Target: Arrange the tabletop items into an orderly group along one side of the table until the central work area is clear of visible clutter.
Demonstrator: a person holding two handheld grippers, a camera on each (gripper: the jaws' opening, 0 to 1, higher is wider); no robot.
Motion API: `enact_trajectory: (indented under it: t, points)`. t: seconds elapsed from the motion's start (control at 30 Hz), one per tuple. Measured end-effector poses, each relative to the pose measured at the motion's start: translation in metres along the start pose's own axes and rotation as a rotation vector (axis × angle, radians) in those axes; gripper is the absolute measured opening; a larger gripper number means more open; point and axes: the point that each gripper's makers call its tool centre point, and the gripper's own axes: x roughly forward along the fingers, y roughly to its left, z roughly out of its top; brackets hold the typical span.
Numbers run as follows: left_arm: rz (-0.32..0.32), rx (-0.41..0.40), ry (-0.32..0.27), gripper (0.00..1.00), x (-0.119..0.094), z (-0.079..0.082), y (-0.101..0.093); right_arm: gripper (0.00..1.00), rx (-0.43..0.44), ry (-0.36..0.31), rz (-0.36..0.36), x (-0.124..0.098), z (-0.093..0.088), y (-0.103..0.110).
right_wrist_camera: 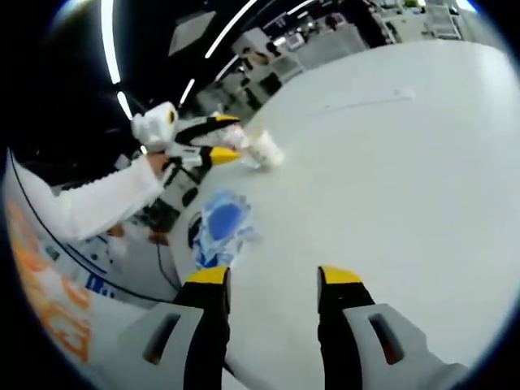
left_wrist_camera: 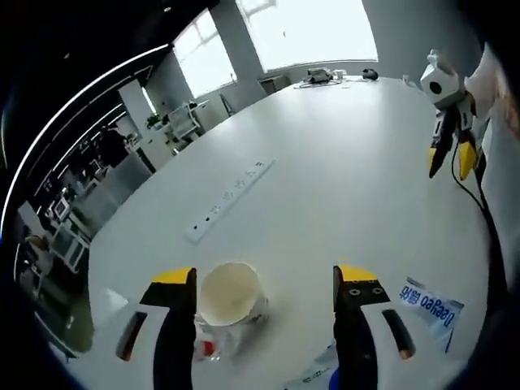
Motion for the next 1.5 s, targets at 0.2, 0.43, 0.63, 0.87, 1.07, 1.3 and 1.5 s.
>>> enact_trajectory:
  t: [0.2, 0.43, 0.63, 0.87, 1.07, 1.3, 1.5]
  points:
    - [0.017, -0.084, 0.006, 0.63, -0.014, -0.005, -0.009, 0.41, -0.006, -0.013, 0.007, -0.003, -0.001, 0.006]
    - [0.157, -0.307, -0.011, 0.99, -0.038, -0.014, 0.003, 0.42, -0.004, -0.029, 0.007, -0.008, -0.003, 0.006]
    - [0.178, -0.360, 0.005, 1.00, -0.053, -0.033, -0.008, 0.42, 0.001, -0.037, 0.007, -0.012, -0.005, 0.005]
    - [0.186, -0.358, 0.050, 1.00, -0.064, -0.051, -0.024, 0.42, -0.002, -0.046, 0.010, -0.014, -0.004, 0.008]
    - [0.197, -0.375, 0.072, 1.00, -0.071, -0.062, -0.028, 0.42, -0.004, -0.046, 0.016, -0.014, -0.005, 0.011]
    - [0.255, -0.452, 0.074, 1.00, -0.086, -0.081, -0.034, 0.42, -0.005, -0.051, 0.013, -0.016, -0.005, 0.010]
    - [0.257, -0.470, 0.109, 0.99, -0.097, -0.099, -0.043, 0.44, -0.036, -0.020, -0.013, -0.020, -0.012, 0.004]
